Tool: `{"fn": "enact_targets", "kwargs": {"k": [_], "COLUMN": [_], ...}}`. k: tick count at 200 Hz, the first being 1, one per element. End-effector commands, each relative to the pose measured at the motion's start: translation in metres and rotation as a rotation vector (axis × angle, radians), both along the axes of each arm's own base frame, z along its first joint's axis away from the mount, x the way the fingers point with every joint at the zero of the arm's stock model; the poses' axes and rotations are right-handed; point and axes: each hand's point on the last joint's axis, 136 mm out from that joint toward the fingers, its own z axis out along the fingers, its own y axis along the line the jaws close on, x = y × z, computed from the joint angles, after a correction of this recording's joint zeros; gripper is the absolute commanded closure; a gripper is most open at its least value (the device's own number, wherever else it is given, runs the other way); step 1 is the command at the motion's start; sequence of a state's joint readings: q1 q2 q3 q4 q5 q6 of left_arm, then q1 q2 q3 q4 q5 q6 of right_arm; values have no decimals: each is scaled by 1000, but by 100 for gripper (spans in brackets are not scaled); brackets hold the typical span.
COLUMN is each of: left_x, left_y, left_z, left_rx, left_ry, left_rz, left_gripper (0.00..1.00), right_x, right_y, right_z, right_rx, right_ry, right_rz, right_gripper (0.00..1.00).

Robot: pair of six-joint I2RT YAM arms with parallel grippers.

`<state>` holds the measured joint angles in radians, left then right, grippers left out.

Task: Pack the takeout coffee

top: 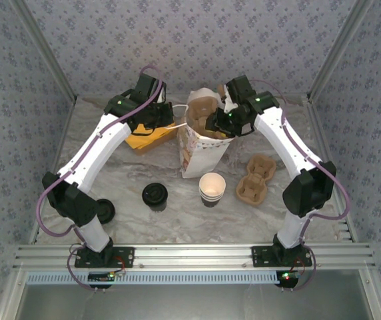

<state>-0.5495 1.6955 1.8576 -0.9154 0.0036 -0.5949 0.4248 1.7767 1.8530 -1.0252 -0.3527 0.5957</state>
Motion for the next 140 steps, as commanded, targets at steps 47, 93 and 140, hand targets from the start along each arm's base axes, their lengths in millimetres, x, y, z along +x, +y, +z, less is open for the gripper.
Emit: {"fn": "enact_targets", "kwargs": {"k": [47, 93, 140], "left_x": [-2, -3, -3], "left_y": [3, 3, 2], "left_z": [18, 19, 18], "left_rx": [-19, -18, -23], "left_ry": [-42, -44, -40], "left_rz": [-6, -6, -9], "left_gripper": [100, 100, 100], "right_x": [-4, -4, -3], "right_y": [-10, -20, -20], "right_z": [1, 11, 23], "right_rx": [-83, -134, -178], "right_ry": [6, -30, -85], "right_rz": [-28, -62, -65], "right_gripper": [41, 41, 39]}}
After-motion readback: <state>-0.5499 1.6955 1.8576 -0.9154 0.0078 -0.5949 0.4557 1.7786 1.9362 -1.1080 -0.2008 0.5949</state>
